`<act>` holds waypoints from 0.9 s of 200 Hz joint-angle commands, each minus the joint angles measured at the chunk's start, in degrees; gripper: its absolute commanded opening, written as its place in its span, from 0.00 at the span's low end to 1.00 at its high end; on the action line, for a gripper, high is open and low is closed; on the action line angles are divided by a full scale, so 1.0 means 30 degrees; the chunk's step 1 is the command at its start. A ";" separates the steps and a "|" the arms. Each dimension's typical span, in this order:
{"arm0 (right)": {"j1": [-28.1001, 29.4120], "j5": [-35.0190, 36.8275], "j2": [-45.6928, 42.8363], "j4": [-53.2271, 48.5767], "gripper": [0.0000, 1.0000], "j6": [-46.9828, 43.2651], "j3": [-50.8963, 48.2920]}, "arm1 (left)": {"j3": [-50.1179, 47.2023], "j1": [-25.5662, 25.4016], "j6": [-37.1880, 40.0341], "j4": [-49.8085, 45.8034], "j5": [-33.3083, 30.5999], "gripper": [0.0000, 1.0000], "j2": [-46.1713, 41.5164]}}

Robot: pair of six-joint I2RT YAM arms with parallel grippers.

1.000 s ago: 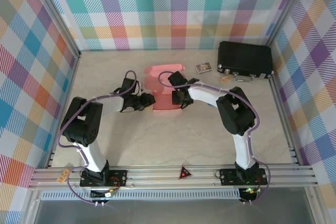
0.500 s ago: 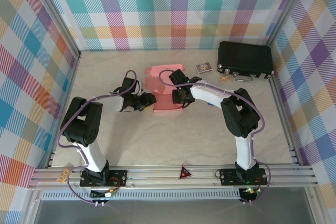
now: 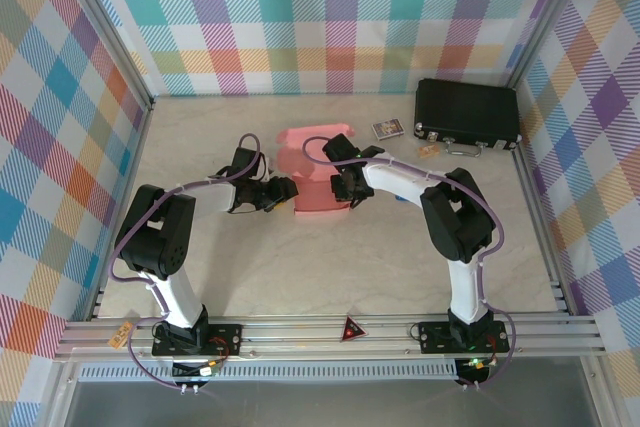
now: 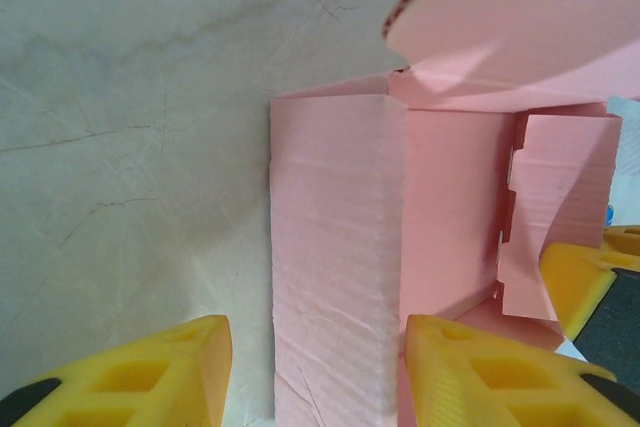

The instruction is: Fold the paper box

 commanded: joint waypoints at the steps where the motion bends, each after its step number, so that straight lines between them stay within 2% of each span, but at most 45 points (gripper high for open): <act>1: -0.0020 -0.0235 -0.0204 -0.0926 0.35 -0.0371 0.0627 | 0.0095 -0.0188 0.0303 -0.0167 0.0317 0.49 -0.0719; 110: -0.0026 -0.1744 -0.0714 -0.1330 0.41 -0.0853 0.0455 | 0.0004 -0.0188 0.0204 -0.0125 0.0576 0.49 -0.0882; 180: -0.0031 -0.1833 -0.1039 -0.1513 0.37 -0.0427 0.0206 | 0.0027 -0.0265 0.0244 -0.0055 0.0832 0.48 -0.0867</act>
